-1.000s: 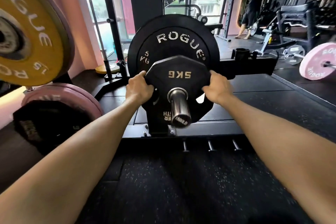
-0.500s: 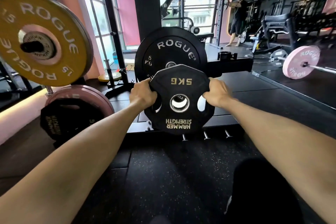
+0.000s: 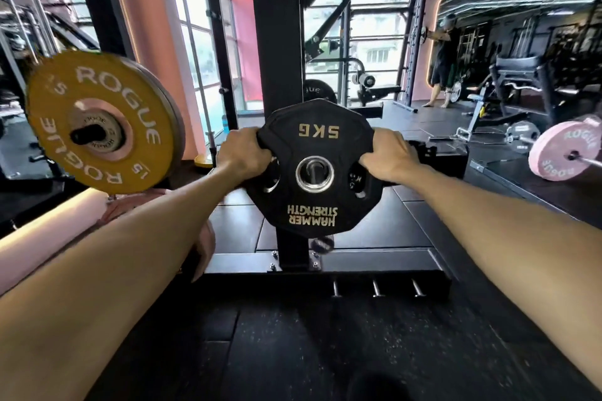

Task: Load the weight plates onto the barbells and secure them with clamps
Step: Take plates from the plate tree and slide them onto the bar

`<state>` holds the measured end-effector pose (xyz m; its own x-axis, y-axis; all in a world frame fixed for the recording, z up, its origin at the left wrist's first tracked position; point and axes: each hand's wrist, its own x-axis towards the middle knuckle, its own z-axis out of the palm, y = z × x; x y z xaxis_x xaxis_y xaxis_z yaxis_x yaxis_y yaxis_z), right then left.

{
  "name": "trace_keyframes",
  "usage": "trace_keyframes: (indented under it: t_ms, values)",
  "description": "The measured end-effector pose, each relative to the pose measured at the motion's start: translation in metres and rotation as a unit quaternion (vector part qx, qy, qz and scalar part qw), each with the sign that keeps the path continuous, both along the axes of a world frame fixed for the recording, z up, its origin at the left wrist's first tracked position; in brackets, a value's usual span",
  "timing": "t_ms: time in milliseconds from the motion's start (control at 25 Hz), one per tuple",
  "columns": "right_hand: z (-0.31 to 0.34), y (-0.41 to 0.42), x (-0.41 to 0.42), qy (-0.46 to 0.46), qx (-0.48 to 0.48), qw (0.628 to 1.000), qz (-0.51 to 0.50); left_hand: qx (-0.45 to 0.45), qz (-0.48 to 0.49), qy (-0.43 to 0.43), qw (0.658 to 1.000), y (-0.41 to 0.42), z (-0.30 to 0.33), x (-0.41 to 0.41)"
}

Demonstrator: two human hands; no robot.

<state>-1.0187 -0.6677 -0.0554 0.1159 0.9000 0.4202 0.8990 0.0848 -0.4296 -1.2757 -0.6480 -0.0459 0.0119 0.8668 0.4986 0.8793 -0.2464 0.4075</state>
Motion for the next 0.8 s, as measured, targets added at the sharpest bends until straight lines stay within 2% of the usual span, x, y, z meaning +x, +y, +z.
trace_keyframes:
  t_ms: [520,680,800]
  values:
    - [0.439,0.031,-0.035,0.002,0.044,0.998,0.047,0.057,0.033,-0.025,0.998,0.024,0.434,-0.036]
    - [0.521,0.045,-0.065,0.011,0.049,0.996,0.075,0.067,0.033,-0.019,0.997,0.032,0.513,-0.066]
    - [0.556,0.056,-0.105,-0.001,0.055,0.994,0.097,0.077,0.055,-0.019,0.995,0.038,0.542,-0.108]
